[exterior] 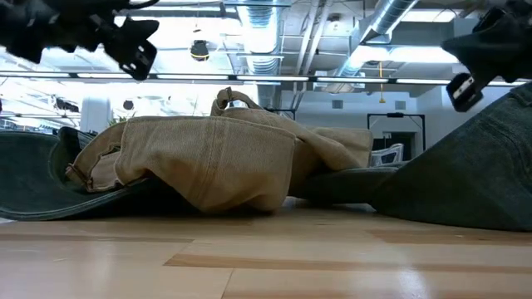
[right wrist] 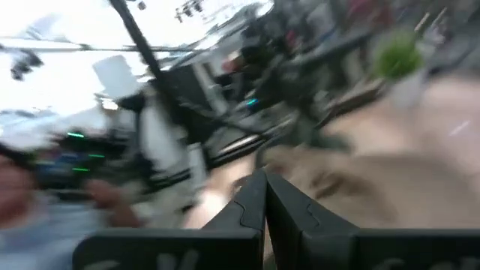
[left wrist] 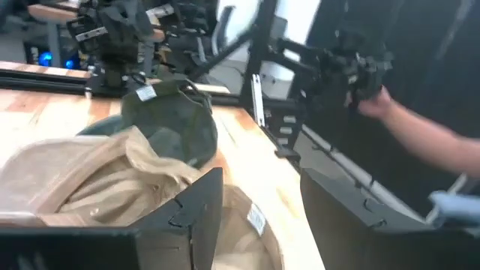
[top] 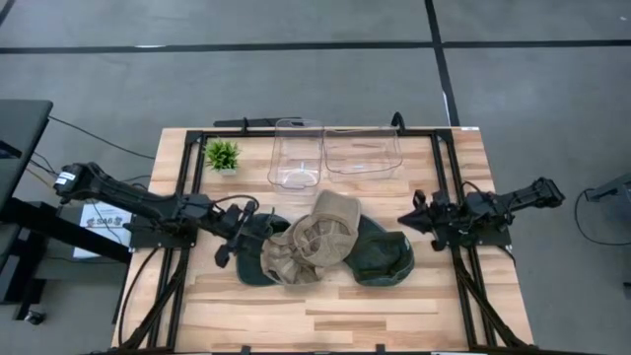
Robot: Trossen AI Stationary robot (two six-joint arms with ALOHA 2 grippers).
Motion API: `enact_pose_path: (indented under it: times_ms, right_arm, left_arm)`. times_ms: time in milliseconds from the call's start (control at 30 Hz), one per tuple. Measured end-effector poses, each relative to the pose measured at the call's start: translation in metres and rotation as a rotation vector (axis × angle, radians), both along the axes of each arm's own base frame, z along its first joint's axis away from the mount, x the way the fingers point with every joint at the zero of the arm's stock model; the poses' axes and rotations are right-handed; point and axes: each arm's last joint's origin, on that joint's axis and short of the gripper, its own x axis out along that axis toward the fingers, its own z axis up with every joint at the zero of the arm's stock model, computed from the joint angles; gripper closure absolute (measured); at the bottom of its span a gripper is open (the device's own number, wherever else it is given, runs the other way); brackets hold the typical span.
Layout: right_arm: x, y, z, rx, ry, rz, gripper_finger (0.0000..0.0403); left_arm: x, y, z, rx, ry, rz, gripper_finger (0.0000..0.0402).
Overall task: Pick & Place hat
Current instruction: Put the right black cap into the right transparent bin
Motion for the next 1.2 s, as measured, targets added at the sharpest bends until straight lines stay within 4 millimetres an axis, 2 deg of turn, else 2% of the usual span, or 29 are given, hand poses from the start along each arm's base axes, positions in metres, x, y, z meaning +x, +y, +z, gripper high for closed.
enact_pose_path:
  times_ms: [200, 600, 767, 1000, 1200]
  right_arm:
    - [-0.001, -0.008, 0.014, -0.155, -0.139, -0.223, 0.0403]
    - [-0.016, -0.017, 0.049, -0.231, -0.505, -0.386, 0.0403]
    - [-0.016, -0.02, 0.048, -0.32, -0.466, -0.487, 0.0403]
    - [-0.012, -0.026, 0.041, -0.574, -0.326, -0.641, 0.0403]
    - [-0.01, -0.028, 0.038, -0.616, -0.282, -0.649, 0.0403]
  left_arm:
    - [0.004, 0.001, 0.008, -0.045, 0.043, 0.016, 0.0224]
    - [0.003, 0.0, 0.011, 0.009, 0.01, -0.03, 0.0224]
    - [0.004, -0.002, 0.01, 0.012, 0.01, -0.008, 0.0224]
    - [0.015, -0.01, -0.002, 0.058, 0.042, 0.061, 0.0224]
    - [0.018, -0.011, -0.008, 0.066, 0.063, 0.063, 0.0224]
